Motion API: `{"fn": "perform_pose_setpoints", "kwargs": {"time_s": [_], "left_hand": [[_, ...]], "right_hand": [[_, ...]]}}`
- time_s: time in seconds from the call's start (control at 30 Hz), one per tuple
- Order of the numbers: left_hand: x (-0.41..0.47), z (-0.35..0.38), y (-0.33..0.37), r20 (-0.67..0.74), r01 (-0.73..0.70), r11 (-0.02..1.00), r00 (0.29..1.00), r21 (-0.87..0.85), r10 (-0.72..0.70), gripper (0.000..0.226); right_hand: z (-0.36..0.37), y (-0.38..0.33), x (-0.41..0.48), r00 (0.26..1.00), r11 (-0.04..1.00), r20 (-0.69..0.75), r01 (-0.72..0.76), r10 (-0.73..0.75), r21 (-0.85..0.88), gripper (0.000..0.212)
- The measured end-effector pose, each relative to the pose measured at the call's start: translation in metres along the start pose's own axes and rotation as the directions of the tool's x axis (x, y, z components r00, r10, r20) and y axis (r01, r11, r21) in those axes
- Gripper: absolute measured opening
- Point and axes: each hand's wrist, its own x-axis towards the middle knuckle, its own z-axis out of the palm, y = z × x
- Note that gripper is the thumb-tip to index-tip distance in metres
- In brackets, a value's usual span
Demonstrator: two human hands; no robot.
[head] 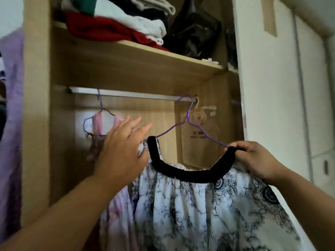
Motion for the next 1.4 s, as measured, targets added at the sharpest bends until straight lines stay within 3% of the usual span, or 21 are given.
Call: {"fn": "perform_pose_setpoints", "kwargs": {"time_s": [0.07, 0.17, 0.27, 0.33, 0.37, 0.47, 0.53, 0.67, 0.8, 0.9, 1.07, 1.27, 1.4], "left_hand": [[-0.012, 0.032, 0.017, 0.105, 0.057, 0.971, 0.994, -0.233, -0.033, 0.062], [-0.033, 0.078, 0.031, 0.281, 0.171, 0.926, 0.957, -0.337, -0.074, 0.065], [-0.064, 0.112, 0.043, 0.628, 0.35, 0.895, 0.77, -0.276, -0.107, 0.055], [-0.088, 0.123, 0.053, 0.738, 0.347, 0.88, 0.675, -0.325, 0.007, 0.024], [-0.1, 0.125, 0.058, 0.745, 0.342, 0.856, 0.663, -0.388, 0.073, 0.021], [-0.134, 0.118, 0.077, 0.69, 0.334, 0.736, 0.682, -0.588, 0.242, 0.02], [-0.154, 0.106, 0.09, 0.626, 0.323, 0.651, 0.718, -0.687, 0.304, 0.014], [-0.191, 0.09, 0.112, 0.538, 0.295, 0.531, 0.748, -0.794, 0.388, 0.019], [-0.232, 0.075, 0.139, 0.458, 0.214, 0.459, 0.717, -0.862, 0.525, 0.018], [-0.269, 0.054, 0.167, 0.366, 0.079, 0.413, 0.632, -0.907, 0.683, 0.017], [-0.336, -0.007, 0.225, 0.239, -0.015, 0.279, 0.471, -0.96, 0.849, 0.02], [-0.423, -0.112, 0.319, 0.126, -0.086, 0.146, 0.206, -0.986, 0.97, 0.021], [-0.482, -0.187, 0.374, 0.032, -0.107, 0.039, 0.071, -0.993, 0.997, 0.023]], "right_hand": [[-0.012, -0.001, -0.033, 0.997, 0.998, 0.034, -0.066, 0.066, 0.006, 0.021], [-0.027, -0.007, -0.089, 0.982, 0.984, 0.066, -0.178, 0.18, -0.03, 0.015], [-0.035, -0.026, -0.151, 0.956, 0.952, 0.001, -0.292, 0.294, -0.095, 0.013], [-0.036, -0.043, -0.191, 0.92, 0.906, -0.079, -0.391, 0.383, -0.16, 0.024], [-0.033, -0.051, -0.21, 0.897, 0.869, -0.138, -0.442, 0.42, -0.222, 0.031], [-0.019, -0.073, -0.269, 0.803, 0.727, -0.35, -0.59, 0.483, -0.352, 0.045], [-0.001, -0.091, -0.311, 0.714, 0.639, -0.456, -0.691, 0.531, -0.338, 0.048], [0.051, -0.141, -0.398, 0.512, 0.546, -0.57, -0.828, 0.643, -0.128, 0.037], [0.107, -0.177, -0.473, 0.351, 0.361, -0.742, -0.919, 0.571, -0.157, 0.022], [0.142, -0.2, -0.537, 0.195, 0.255, -0.793, -0.966, 0.577, -0.052, 0.016], [0.187, -0.252, -0.652, -0.063, 0.178, -0.821, -0.964, 0.567, 0.197, 0.015], [0.221, -0.343, -0.781, -0.38, 0.182, -0.757, -0.821, 0.531, 0.541, 0.013], [0.231, -0.404, -0.857, -0.525, 0.181, -0.695, -0.719, 0.491, 0.671, 0.011]]}}
